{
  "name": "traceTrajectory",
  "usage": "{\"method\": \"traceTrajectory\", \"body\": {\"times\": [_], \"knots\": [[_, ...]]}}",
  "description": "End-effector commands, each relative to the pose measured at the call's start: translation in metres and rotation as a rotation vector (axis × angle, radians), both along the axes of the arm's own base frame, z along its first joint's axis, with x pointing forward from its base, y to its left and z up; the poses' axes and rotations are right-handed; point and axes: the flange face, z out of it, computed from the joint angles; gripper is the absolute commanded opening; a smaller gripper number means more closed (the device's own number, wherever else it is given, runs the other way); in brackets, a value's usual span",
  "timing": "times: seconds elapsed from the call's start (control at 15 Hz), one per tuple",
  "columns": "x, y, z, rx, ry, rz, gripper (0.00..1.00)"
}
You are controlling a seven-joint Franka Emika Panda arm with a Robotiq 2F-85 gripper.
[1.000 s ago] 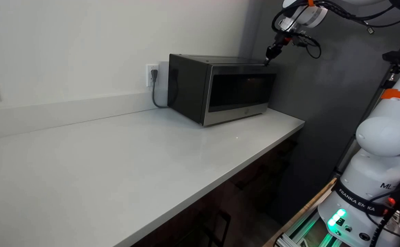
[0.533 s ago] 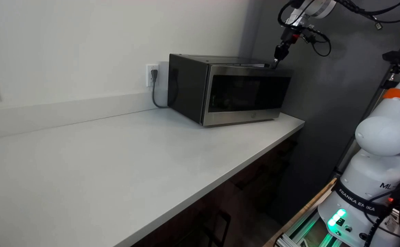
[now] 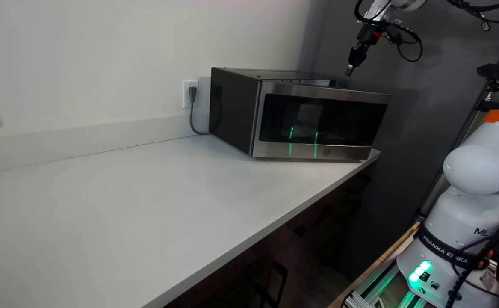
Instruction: Open the microwave door by pushing the bottom right button on the microwave
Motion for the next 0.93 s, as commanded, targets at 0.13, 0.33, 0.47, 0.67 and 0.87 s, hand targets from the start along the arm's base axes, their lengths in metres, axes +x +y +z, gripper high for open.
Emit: {"method": "traceTrajectory", "body": {"times": [0.13, 0.33, 0.47, 0.67, 0.87], "knots": [[-0.014, 0.001, 0.003, -0.025, -0.024, -0.086, 0.27], [-0.018, 0.004, 0.008, -0.015, -0.062, -0.105, 0.49], [-0.018, 0.005, 0.008, -0.023, -0.081, -0.117, 0.62], [-0.021, 0.007, 0.010, -0.030, -0.113, -0.135, 0.87], [-0.026, 0.012, 0.010, -0.025, -0.107, -0.182, 1.00]]}}
